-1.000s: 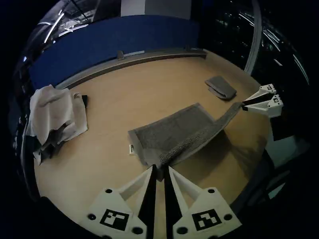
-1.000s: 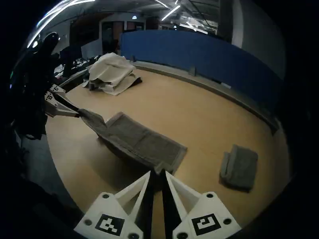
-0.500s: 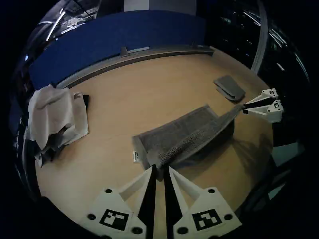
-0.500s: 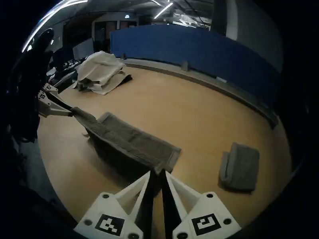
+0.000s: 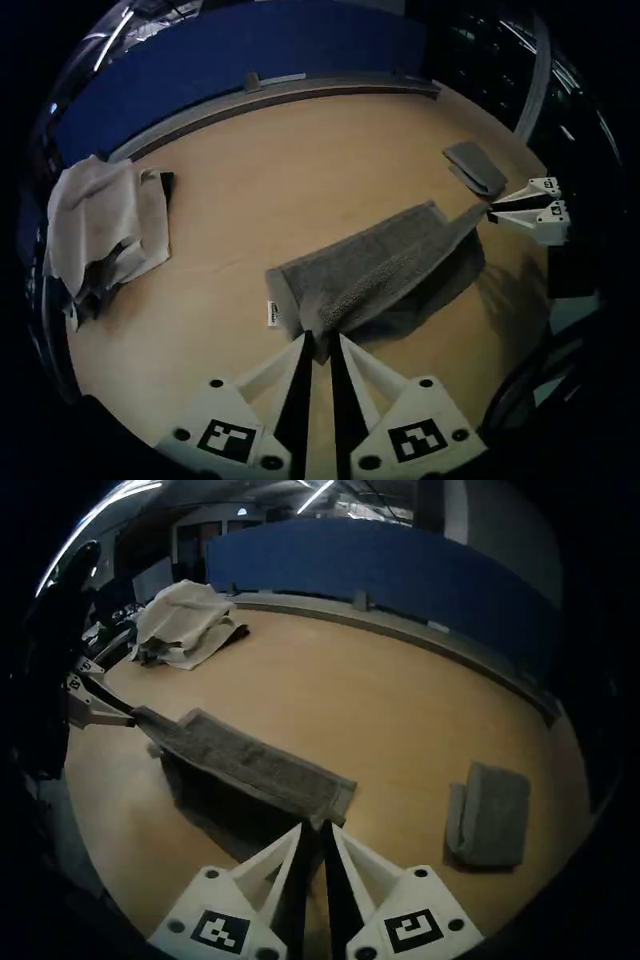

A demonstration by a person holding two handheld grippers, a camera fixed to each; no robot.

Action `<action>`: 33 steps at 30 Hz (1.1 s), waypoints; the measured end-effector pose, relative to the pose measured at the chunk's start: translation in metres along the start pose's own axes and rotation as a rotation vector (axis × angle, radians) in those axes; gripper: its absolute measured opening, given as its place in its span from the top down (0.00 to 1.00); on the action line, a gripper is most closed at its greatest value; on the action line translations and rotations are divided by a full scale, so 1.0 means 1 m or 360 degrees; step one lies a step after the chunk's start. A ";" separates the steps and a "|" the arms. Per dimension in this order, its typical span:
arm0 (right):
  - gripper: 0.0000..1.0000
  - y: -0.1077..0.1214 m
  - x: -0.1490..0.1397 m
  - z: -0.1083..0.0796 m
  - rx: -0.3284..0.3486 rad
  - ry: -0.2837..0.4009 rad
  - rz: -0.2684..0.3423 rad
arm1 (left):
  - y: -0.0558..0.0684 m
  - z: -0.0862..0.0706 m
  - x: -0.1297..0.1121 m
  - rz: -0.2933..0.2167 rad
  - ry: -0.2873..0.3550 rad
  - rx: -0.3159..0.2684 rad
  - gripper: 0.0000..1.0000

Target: Fold towel

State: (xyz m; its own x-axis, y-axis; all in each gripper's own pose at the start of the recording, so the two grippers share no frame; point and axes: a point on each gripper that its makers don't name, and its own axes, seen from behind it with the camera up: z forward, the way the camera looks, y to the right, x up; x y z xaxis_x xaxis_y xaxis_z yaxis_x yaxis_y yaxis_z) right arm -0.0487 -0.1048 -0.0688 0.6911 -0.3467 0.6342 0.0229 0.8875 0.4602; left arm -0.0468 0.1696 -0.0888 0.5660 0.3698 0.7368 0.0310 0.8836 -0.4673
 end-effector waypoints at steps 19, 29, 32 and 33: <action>0.88 0.014 -0.009 0.040 -0.0018 -0.0073 0.0043 | -0.012 0.042 0.006 0.0002 -0.0079 -0.0020 0.75; 0.88 0.020 -0.006 0.049 -0.0025 -0.0079 0.0062 | -0.017 0.056 0.010 -0.0028 -0.0066 -0.0023 0.74; 0.88 0.020 -0.006 0.051 -0.0025 -0.0082 0.0064 | -0.018 0.059 0.014 -0.0036 -0.0059 -0.0024 0.72; 0.88 0.020 -0.006 0.052 -0.0025 -0.0083 0.0065 | -0.019 0.059 0.015 -0.0039 -0.0058 -0.0023 0.71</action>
State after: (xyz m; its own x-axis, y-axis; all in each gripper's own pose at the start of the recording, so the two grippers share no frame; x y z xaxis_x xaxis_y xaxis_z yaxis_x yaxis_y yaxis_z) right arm -0.0896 -0.1006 -0.0313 0.6531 -0.3252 0.6839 0.0071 0.9057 0.4239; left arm -0.0878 0.1757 -0.0400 0.5347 0.3584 0.7653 0.0568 0.8883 -0.4558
